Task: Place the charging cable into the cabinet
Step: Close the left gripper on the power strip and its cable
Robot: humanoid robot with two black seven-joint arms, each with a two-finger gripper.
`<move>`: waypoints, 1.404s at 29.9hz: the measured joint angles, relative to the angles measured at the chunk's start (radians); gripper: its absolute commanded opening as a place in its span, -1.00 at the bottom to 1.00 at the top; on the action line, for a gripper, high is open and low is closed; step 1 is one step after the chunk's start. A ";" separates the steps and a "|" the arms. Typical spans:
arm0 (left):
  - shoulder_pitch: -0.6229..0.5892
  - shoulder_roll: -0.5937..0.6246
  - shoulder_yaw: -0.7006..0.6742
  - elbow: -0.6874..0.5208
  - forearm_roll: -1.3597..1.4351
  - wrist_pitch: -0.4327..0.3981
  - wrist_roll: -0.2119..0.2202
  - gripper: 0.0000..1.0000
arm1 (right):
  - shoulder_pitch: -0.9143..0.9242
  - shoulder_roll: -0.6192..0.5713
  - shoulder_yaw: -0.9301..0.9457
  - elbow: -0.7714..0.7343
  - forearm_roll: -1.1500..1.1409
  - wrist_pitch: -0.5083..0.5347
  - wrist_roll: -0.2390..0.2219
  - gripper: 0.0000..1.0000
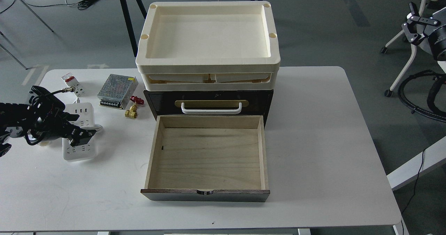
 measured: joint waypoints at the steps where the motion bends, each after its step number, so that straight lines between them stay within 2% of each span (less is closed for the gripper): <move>1: 0.001 -0.001 0.001 0.005 0.004 0.002 0.000 0.45 | 0.000 0.000 0.000 0.000 0.000 0.000 0.000 0.99; 11: 0.005 -0.016 0.059 0.058 0.013 0.049 0.000 0.37 | -0.001 0.000 0.000 0.000 0.000 0.000 0.001 0.99; 23: 0.017 -0.036 0.061 0.070 0.011 0.075 0.000 0.16 | -0.002 0.000 0.000 0.000 0.000 0.000 0.002 0.99; 42: 0.020 -0.036 0.068 0.072 0.014 0.101 0.000 -0.46 | -0.009 -0.001 0.000 0.000 0.001 0.000 0.002 0.99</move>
